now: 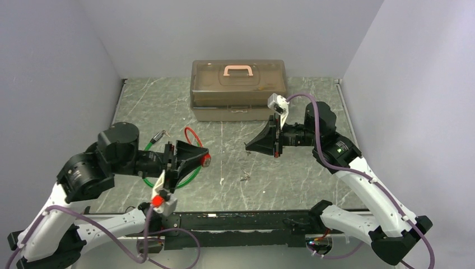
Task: Unlock with the key
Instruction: Pick up the lock from the center of the board.
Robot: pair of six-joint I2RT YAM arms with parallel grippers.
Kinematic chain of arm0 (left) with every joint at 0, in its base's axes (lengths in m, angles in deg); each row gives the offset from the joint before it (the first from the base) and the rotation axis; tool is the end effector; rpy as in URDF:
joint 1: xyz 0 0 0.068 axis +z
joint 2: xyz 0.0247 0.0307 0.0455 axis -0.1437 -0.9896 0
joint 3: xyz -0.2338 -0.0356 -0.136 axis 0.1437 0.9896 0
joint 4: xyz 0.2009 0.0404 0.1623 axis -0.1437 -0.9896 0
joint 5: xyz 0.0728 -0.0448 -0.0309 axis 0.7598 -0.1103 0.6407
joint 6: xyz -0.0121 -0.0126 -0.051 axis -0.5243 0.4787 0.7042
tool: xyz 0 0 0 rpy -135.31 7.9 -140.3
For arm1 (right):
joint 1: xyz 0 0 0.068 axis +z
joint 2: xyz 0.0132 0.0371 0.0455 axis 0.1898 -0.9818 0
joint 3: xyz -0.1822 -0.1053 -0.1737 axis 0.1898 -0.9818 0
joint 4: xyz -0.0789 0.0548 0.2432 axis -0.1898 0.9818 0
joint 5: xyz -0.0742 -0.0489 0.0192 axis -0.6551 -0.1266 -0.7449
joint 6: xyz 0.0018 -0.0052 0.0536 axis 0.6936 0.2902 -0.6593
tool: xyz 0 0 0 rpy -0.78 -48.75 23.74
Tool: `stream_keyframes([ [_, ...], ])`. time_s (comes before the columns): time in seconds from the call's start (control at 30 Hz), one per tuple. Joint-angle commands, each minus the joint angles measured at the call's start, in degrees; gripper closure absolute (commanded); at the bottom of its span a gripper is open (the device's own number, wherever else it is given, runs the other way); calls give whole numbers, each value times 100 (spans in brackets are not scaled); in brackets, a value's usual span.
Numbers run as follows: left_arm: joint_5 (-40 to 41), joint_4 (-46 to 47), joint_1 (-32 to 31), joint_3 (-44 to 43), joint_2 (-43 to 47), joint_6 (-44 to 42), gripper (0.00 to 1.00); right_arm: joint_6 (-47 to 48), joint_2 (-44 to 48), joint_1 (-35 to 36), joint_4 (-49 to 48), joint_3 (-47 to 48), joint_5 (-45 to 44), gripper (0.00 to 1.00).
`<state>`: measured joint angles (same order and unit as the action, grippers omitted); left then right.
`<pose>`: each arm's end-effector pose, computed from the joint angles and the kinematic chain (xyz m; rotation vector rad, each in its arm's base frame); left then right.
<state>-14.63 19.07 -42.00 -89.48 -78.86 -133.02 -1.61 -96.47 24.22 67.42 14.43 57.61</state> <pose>0.0459 -0.0895 0.4686 1.8216 0.3718 -0.2852 0.1456 0.1353 0.4117 -1.0283 1.5883 1.3020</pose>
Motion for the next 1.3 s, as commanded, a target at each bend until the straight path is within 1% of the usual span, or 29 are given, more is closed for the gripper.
stream_keyframes([
  [0.0,1595,895,-28,918,153,-306,100,-122,-155,-18,-201,230,98,100],
  [0.1,2846,1668,-28,1713,356,-528,100,-327,-329,5,-254,259,158,100],
  [0.13,3132,1810,-32,1852,382,-574,100,-401,-418,37,-228,293,155,100],
  [0.2,3404,1799,-28,1879,381,-590,100,-422,-636,129,15,494,1,100],
  [0.3,3470,1752,-29,1840,445,-890,100,-384,-1122,356,581,900,-164,100],
  [0.37,3441,1891,-28,1988,557,-1185,100,-301,-1429,565,852,1144,-240,100],
  [0.57,3306,1899,-30,2234,868,-1775,100,-87,-1863,1032,1070,1402,-624,100],
  [0.7,3347,2093,-36,2467,1021,-2164,100,139,-2173,1429,1518,1876,-1073,100],
  [0.83,3466,2135,-37,2451,939,-2123,100,97,-2377,1589,1637,2175,-1389,100],
  [0.93,3529,2206,-41,2530,897,-2298,100,58,-2467,1715,1747,2345,-1650,100],
  [1.0,3601,2096,-50,2478,769,-2365,100,49,-2494,1779,1778,2441,-1914,100],
  [1.17,3793,2135,-153,2352,520,-2234,100,-110,-2370,1810,1365,2317,-2191,100],
  [1.27,3794,2031,-226,2326,458,-2234,100,-123,-2435,1810,1347,2403,-2289,100],
])
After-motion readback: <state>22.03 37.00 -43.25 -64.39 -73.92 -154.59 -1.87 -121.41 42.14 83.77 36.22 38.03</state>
